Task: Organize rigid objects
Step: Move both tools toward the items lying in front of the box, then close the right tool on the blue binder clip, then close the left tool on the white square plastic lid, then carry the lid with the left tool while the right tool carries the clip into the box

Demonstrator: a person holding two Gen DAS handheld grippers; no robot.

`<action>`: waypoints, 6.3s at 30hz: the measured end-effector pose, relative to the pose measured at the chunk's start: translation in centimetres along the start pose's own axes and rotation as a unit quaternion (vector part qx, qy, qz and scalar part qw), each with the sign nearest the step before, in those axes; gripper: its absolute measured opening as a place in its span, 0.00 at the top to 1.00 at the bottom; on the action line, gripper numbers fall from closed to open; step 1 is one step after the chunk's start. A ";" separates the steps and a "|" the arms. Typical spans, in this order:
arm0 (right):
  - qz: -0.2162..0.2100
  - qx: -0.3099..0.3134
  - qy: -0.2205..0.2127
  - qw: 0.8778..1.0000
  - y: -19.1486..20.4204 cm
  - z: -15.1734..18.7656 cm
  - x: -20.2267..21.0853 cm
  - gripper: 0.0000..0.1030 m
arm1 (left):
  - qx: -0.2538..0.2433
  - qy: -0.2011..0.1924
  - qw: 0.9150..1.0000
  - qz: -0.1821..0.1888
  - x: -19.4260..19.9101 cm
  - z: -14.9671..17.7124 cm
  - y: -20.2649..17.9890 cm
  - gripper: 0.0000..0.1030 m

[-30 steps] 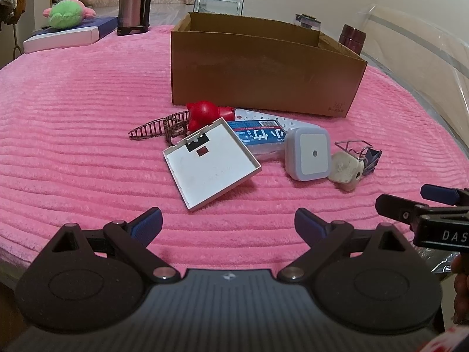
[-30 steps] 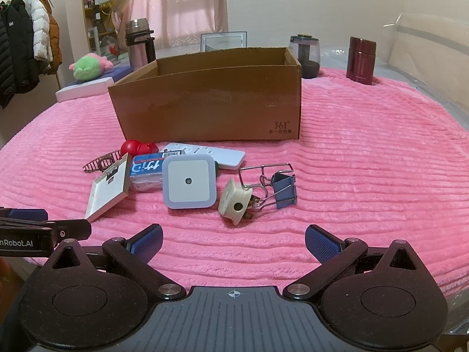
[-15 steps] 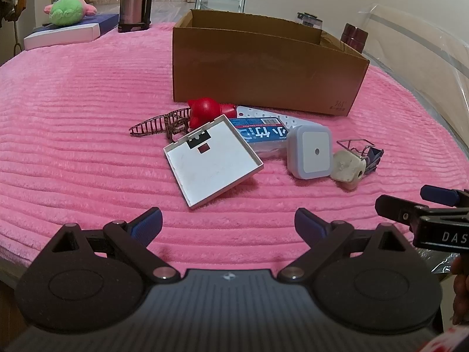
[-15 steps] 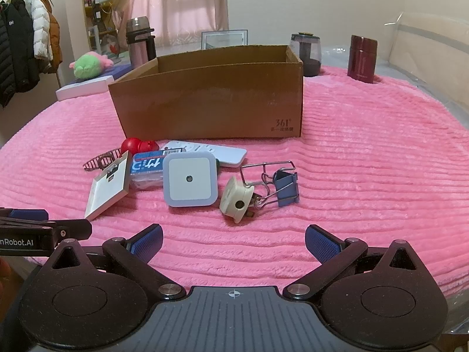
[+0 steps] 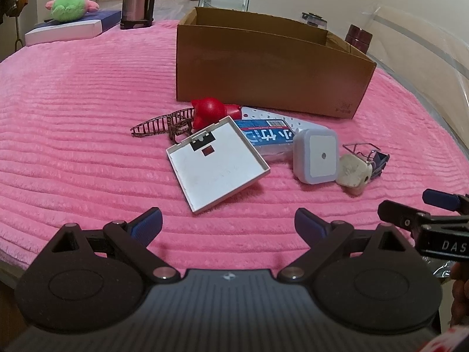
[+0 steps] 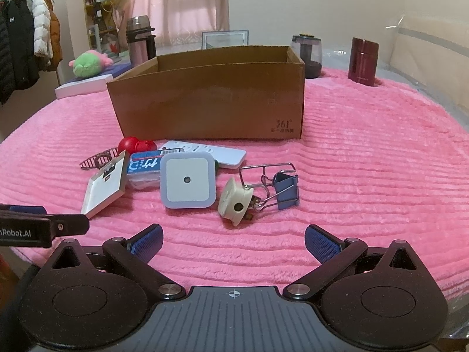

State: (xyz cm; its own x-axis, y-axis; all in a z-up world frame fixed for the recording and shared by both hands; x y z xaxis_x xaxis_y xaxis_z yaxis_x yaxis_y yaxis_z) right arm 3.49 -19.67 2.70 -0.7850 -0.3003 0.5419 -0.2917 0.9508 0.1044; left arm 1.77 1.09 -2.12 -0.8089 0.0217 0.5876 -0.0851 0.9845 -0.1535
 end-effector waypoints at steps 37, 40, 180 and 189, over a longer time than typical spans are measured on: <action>0.043 -0.020 -0.001 0.999 -6.3 -1.8 -7.7 0.66 | 0.017 0.003 1.000 -0.011 -6.2 -2.5 1.2 0.08; 0.045 -0.024 -0.001 0.999 -6.5 -1.8 -7.6 0.80 | 0.017 0.002 1.000 -0.010 -6.3 -2.6 1.1 0.08; -0.093 0.096 0.150 0.980 -4.2 -20.2 -27.8 0.80 | -0.185 0.086 0.974 0.098 -24.5 -24.4 -3.1 0.19; -0.080 0.135 0.169 0.973 -4.1 -19.2 -29.0 0.80 | -0.196 0.114 0.969 0.096 -26.4 -23.4 -3.7 0.19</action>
State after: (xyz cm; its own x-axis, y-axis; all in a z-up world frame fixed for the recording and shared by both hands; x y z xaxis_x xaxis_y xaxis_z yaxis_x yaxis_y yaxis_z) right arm 37.96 -13.37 2.57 -0.5062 -0.3582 0.7845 -0.5644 0.8254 0.0127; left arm 37.11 0.94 1.53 -0.6346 0.2041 0.7454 0.3177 0.9481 0.0108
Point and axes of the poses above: each gripper's, at about its wrist camera, not at the fingertips, and x roughly against the way its jaws point, y to its left, z to its underside, the point moved 1 cm from there along -x, roughly the way its jaws point, and after that the axes turned 10 degrees about -y, right-handed, at the moved point
